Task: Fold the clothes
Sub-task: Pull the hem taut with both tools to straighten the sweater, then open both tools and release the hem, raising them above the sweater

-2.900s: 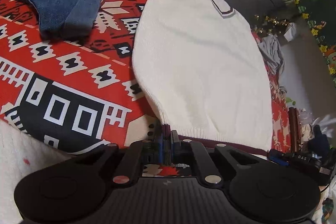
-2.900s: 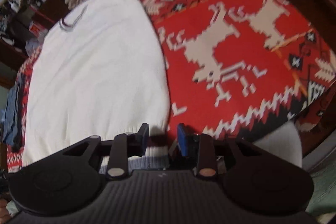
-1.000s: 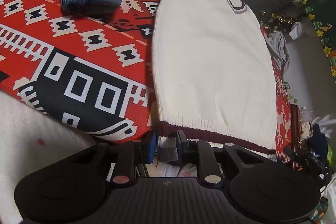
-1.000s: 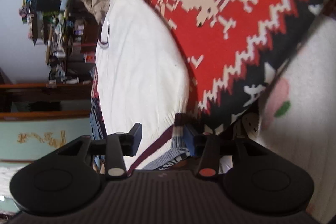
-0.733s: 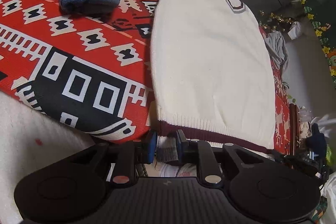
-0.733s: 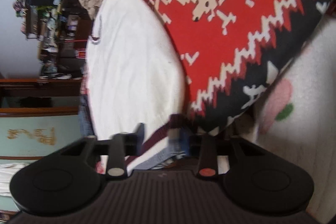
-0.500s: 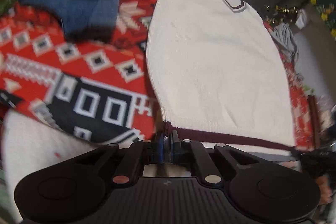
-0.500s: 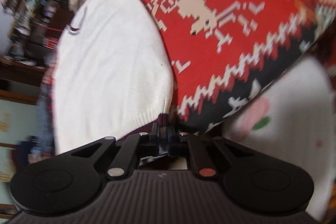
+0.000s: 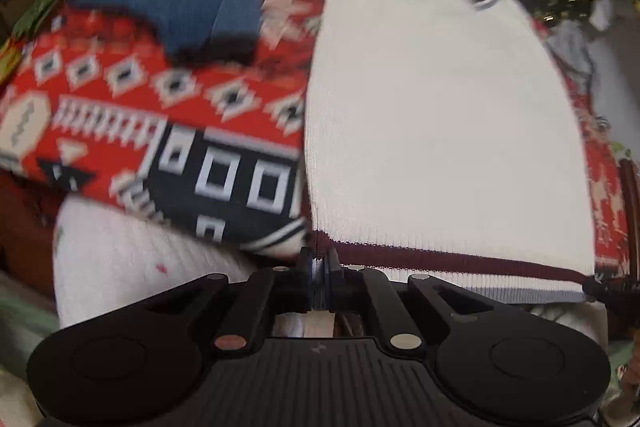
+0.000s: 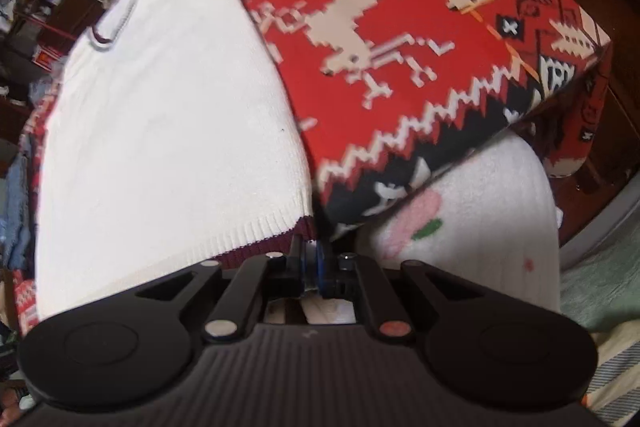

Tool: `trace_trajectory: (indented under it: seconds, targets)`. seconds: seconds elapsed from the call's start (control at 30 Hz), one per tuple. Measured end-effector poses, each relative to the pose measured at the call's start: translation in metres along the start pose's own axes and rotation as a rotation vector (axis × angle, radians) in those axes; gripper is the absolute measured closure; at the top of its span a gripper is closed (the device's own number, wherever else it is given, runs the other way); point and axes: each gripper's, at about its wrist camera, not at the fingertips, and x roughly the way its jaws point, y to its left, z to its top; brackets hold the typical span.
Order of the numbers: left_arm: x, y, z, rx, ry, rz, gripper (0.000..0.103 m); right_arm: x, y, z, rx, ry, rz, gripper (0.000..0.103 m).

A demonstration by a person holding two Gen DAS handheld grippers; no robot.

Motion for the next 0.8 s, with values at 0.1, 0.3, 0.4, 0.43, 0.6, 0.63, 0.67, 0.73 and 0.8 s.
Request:
trace_trajectory:
  seconds: [0.1,0.3,0.4,0.43,0.6,0.63,0.67,0.73,0.8]
  targets:
    - [0.009,0.002,-0.002,0.002,-0.002,-0.005,0.097,0.007,-0.005,0.001,0.024,0.005,0.007,0.098]
    - [0.004,-0.004,-0.011,0.071,-0.063,0.021,0.084,0.000,-0.010,-0.007,-0.018,-0.025,0.008,0.090]
    - [-0.010,-0.001,-0.011,0.080,-0.114,0.019,0.081,-0.012,-0.012,-0.008,-0.033,-0.060,0.007,0.082]
    - [-0.015,0.000,-0.011,0.083,-0.132,0.019,0.077,-0.017,-0.011,-0.008,-0.048,-0.080,-0.002,0.081]
    - [-0.034,-0.004,-0.010,0.114,-0.199,0.028,0.073,-0.040,-0.015,-0.007,-0.087,-0.131,-0.022,0.072]
    - [-0.037,-0.006,-0.010,0.121,-0.211,0.031,0.072,-0.045,-0.015,-0.007,-0.096,-0.144,-0.019,0.070]
    - [-0.040,-0.008,-0.009,0.132,-0.221,0.035,0.072,-0.051,-0.014,-0.008,-0.111,-0.160,-0.015,0.066]
    - [-0.042,-0.016,-0.006,0.172,-0.235,0.029,0.072,-0.060,-0.009,-0.008,-0.152,-0.183,-0.016,0.066]
    - [-0.044,-0.022,-0.004,0.181,-0.252,0.019,0.072,-0.067,-0.002,-0.009,-0.198,-0.201,-0.021,0.066]
